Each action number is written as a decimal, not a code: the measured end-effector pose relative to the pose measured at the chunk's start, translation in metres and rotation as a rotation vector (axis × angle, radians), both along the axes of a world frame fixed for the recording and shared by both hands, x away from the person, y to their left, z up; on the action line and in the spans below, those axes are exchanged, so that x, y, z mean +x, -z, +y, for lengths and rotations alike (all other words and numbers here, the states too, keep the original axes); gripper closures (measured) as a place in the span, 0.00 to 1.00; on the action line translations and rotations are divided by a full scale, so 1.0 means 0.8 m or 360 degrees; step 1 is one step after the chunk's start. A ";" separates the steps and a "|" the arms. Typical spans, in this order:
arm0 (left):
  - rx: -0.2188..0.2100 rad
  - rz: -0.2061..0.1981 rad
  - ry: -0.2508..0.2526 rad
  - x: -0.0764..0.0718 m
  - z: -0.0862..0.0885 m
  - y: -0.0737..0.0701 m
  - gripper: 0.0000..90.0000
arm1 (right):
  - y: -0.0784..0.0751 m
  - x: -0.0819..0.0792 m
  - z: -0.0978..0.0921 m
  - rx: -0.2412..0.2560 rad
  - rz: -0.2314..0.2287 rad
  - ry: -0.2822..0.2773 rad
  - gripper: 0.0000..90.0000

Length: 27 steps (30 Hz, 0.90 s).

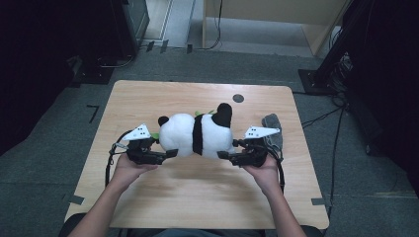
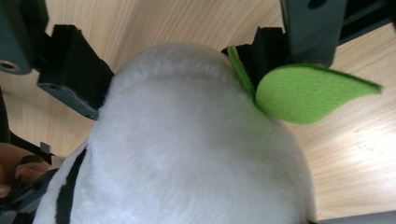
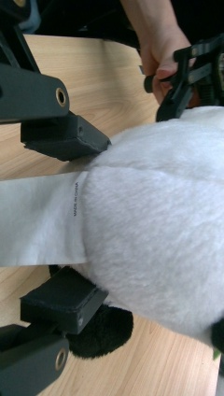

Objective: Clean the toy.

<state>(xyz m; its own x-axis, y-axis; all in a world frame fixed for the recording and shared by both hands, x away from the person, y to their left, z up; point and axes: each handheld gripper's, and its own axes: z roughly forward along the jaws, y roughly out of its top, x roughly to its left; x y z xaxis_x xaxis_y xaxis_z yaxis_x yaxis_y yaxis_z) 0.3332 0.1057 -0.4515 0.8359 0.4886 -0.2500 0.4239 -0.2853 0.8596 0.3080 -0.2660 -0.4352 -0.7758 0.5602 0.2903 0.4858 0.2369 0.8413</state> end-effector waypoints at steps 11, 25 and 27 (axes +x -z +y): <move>-0.0044 0.0106 -0.0043 0.003 -0.001 0.001 0.48 | -0.002 -0.002 0.000 -0.0018 -0.0074 0.0021 0.35; -0.0076 0.0225 -0.0080 0.004 0.000 -0.004 0.52 | 0.004 -0.009 0.023 -0.0397 -0.0169 -0.0008 0.37; -0.0059 0.0188 -0.0080 0.003 -0.001 -0.004 0.49 | 0.003 -0.008 0.022 -0.0371 -0.0142 0.0012 0.42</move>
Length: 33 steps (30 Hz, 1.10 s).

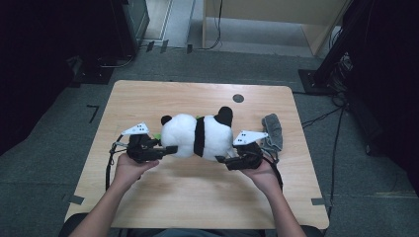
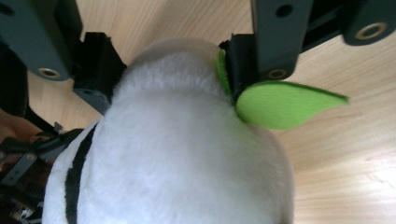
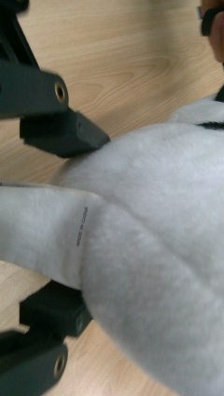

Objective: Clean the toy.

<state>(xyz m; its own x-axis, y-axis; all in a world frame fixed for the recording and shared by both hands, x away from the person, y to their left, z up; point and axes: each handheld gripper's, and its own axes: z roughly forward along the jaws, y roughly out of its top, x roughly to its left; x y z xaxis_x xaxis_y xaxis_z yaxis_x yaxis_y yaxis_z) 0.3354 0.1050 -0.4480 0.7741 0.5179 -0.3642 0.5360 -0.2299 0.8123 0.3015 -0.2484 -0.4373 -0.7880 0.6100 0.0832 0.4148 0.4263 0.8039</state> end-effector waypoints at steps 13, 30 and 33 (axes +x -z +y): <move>0.0165 -0.0233 0.0096 -0.010 -0.015 0.007 0.31 | -0.007 0.009 -0.023 0.0315 0.0208 0.0097 0.45; -0.0011 -0.0031 0.0027 -0.005 -0.006 -0.001 0.55 | -0.007 0.004 -0.013 0.0198 0.0100 0.0044 0.25; -0.0040 0.0028 0.0021 -0.002 -0.004 -0.001 0.55 | -0.006 0.002 -0.006 0.0099 0.0067 0.0015 0.23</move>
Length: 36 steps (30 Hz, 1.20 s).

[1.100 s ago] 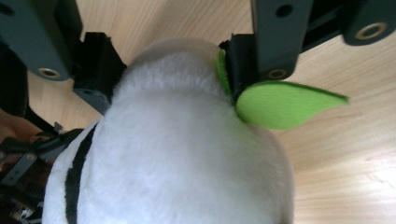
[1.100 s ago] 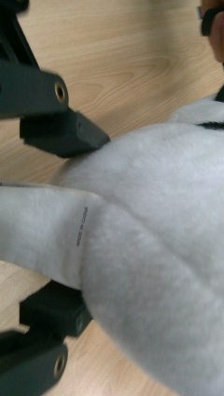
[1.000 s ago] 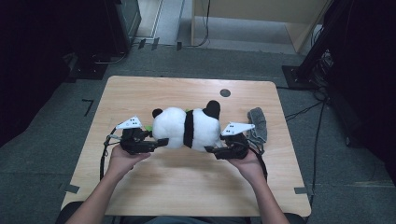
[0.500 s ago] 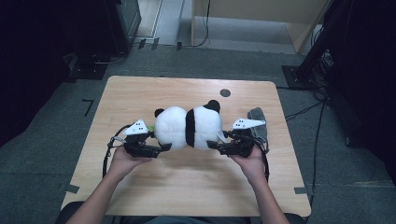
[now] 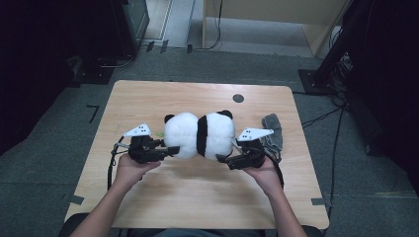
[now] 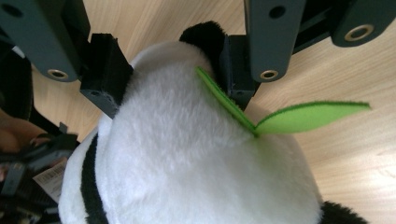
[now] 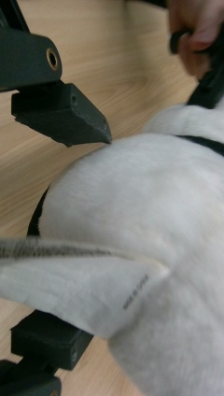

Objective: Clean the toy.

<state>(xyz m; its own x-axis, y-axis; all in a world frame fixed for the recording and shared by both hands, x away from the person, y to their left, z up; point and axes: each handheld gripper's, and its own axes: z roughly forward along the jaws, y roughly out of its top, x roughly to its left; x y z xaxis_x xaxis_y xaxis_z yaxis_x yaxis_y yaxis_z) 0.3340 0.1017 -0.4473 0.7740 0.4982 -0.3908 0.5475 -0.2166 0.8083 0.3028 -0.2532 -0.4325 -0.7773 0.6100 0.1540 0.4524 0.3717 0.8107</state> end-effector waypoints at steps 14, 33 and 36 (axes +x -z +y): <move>0.0033 -0.0077 0.0003 -0.001 0.000 0.002 0.43 | 0.002 0.001 0.003 -0.0071 0.0055 0.0062 0.44; 0.0190 -0.0153 0.0068 -0.006 -0.010 0.009 0.36 | 0.001 0.009 -0.014 0.0218 0.0194 0.0185 0.42; 0.0182 -0.0132 0.0065 -0.005 -0.008 0.009 0.36 | 0.002 0.008 -0.012 0.0204 0.0174 0.0180 0.40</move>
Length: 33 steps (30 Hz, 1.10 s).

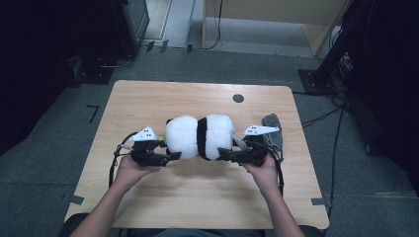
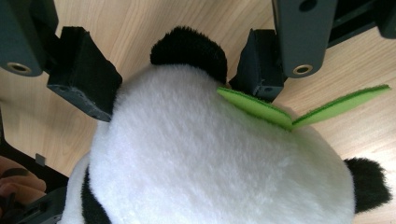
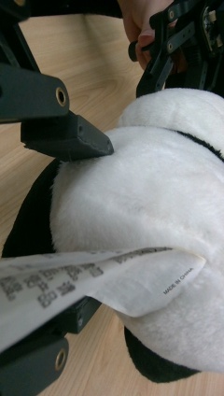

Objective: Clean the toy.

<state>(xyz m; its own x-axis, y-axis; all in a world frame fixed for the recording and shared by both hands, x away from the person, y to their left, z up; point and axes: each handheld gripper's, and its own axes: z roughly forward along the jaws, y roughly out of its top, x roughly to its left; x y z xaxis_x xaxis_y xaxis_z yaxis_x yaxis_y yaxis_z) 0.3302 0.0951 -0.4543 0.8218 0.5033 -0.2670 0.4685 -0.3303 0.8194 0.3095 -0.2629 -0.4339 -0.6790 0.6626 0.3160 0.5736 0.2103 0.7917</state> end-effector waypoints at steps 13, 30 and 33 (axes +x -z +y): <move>0.0016 0.0100 -0.0025 0.007 0.002 0.006 0.37 | 0.007 0.002 0.010 -0.0164 0.0014 -0.0034 0.31; 0.0085 0.0142 -0.0083 0.010 0.007 0.027 0.35 | 0.024 0.005 0.020 -0.0309 0.0038 -0.0029 0.28; 0.0090 0.0150 -0.0096 0.009 0.008 0.028 0.35 | 0.030 0.005 0.018 -0.0280 0.0036 -0.0038 0.28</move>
<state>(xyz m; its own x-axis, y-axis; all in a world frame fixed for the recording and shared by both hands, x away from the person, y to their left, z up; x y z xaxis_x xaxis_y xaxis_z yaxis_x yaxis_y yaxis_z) 0.3372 0.1015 -0.4765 0.7623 0.5674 -0.3115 0.5631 -0.3440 0.7514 0.3133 -0.2487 -0.4577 -0.6892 0.6930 0.2117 0.5839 0.3581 0.7286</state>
